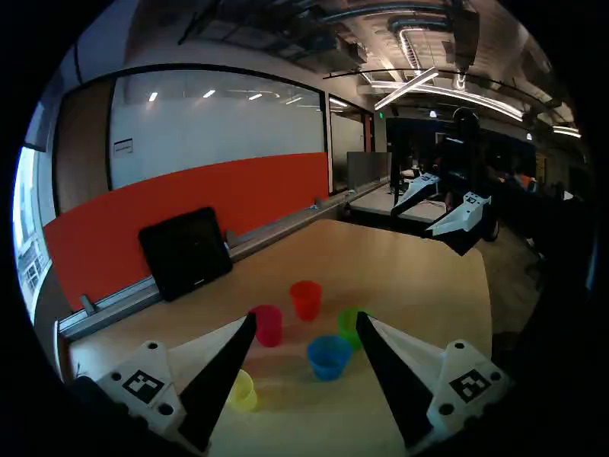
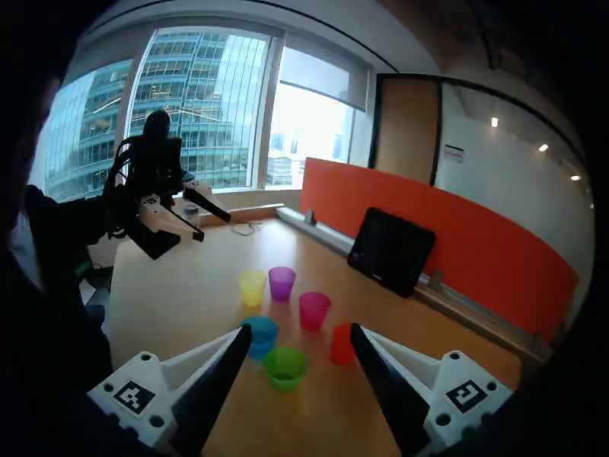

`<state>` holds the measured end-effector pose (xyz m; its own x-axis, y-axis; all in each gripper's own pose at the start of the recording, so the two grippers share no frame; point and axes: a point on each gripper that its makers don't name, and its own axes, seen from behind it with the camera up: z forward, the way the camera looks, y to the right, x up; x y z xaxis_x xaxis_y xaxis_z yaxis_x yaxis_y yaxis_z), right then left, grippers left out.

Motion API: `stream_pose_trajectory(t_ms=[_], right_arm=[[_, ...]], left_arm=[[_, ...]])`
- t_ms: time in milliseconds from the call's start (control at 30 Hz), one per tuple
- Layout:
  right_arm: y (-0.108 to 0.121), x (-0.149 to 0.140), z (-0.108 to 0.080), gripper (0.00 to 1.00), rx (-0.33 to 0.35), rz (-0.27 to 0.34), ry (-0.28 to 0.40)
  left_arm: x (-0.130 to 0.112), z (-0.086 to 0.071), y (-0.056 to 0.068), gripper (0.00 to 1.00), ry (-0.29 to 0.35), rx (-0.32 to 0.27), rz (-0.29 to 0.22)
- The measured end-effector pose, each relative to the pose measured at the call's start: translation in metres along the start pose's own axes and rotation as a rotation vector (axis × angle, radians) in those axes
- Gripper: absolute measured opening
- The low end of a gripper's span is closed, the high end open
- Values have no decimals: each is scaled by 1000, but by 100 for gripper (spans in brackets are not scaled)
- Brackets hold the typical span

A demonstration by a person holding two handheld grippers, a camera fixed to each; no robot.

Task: Pour water

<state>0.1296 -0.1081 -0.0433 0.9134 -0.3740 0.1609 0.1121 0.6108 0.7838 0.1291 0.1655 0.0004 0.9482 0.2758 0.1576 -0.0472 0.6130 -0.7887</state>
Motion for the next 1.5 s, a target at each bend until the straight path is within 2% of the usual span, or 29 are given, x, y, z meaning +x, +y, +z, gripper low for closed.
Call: stream_pose_trajectory(t_ms=[800,1067,1500], right_arm=[[-5,-74,35,100,54,-4,-126],[-7,-96,46,100,69,-9,-157],[-9,-123,64,100,93,-3,-191]], left_arm=[[-76,44,15,97,-141,-54,21],[-101,54,17,97,-187,-61,39],[-131,74,21,97,-245,-83,32]])
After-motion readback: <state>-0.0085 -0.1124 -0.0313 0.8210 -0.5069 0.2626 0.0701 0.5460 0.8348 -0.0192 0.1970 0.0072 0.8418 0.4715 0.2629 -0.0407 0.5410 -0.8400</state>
